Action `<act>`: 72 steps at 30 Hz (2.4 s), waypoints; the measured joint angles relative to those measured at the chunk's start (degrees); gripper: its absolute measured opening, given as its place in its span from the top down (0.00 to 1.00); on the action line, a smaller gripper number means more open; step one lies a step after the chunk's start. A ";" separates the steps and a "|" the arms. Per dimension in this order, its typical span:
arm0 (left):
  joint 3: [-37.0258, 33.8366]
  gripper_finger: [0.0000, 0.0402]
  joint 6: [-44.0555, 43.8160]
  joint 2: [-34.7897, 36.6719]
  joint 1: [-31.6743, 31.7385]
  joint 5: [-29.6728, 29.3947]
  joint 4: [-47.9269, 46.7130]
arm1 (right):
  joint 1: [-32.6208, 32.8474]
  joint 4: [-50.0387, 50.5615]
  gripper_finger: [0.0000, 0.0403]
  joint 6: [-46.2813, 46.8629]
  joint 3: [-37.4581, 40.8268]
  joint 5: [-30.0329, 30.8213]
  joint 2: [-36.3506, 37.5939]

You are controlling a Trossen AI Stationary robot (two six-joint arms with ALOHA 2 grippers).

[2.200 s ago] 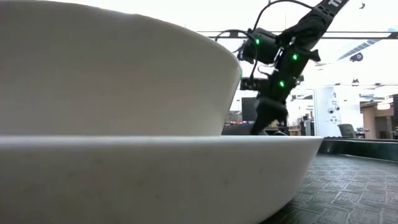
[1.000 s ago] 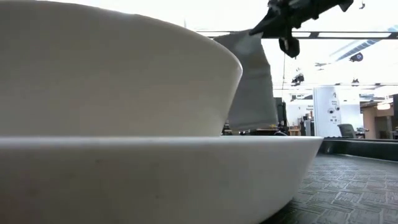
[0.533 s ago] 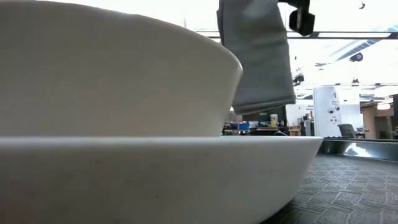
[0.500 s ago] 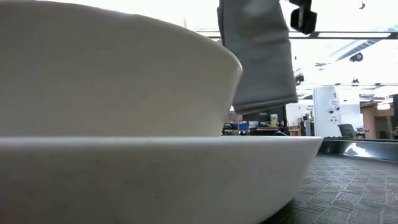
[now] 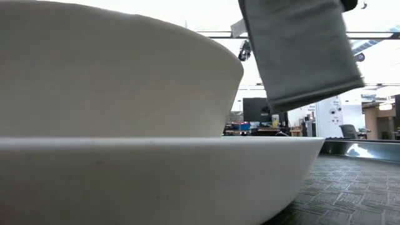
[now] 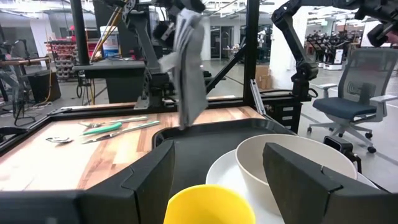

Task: Set up tray
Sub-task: Put the gray napkin to the right of the white plate on the black serving tray

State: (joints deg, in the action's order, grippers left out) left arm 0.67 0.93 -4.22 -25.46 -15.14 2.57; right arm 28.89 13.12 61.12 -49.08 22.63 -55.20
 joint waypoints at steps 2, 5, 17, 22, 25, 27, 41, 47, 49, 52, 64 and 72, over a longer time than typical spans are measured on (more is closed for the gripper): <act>0.01 0.44 0.00 0.02 0.00 0.00 0.00 | 2.63 -1.40 0.98 1.96 0.00 2.65 -0.82; 0.00 0.44 0.00 0.00 -0.02 0.02 0.00 | 5.94 -4.65 0.98 4.42 0.00 4.62 -2.45; 0.00 0.44 0.00 0.00 -0.02 0.01 0.00 | 20.00 -24.23 0.98 17.70 0.00 6.89 -16.02; 0.00 0.44 0.00 0.00 0.01 0.00 0.00 | 22.32 -26.65 0.98 23.09 0.00 8.92 -22.18; 0.00 0.44 0.00 0.01 0.01 0.00 0.00 | 22.25 -26.71 0.98 26.09 0.15 9.10 -25.14; 0.00 0.44 0.00 0.02 0.00 0.00 0.02 | 22.20 -26.73 0.98 27.14 0.16 9.10 -26.46; 0.00 0.44 0.00 0.01 0.01 0.02 0.02 | 20.68 -19.63 0.98 32.17 5.60 10.37 -27.14; 0.00 0.44 0.00 -0.01 0.00 0.02 0.00 | 19.00 -19.49 0.98 33.10 8.33 10.37 -26.99; 0.00 0.44 0.00 0.02 -0.01 0.02 0.00 | 18.85 -19.35 0.97 33.66 9.16 10.26 -26.93; 0.00 0.44 0.00 0.02 0.00 0.00 0.00 | 18.70 -18.78 0.97 34.65 10.53 10.19 -26.93; 0.02 0.44 0.00 -0.01 -0.01 0.01 0.00 | 17.67 -15.45 0.95 37.03 12.72 9.84 -26.71; 0.00 0.44 0.00 0.02 0.01 0.01 0.00 | 16.47 -11.34 0.92 34.02 12.76 9.81 -24.84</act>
State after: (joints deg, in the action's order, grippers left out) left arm 0.67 0.93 -4.21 -25.45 -15.13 2.57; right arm 45.36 1.78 95.15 -36.32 32.44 -80.04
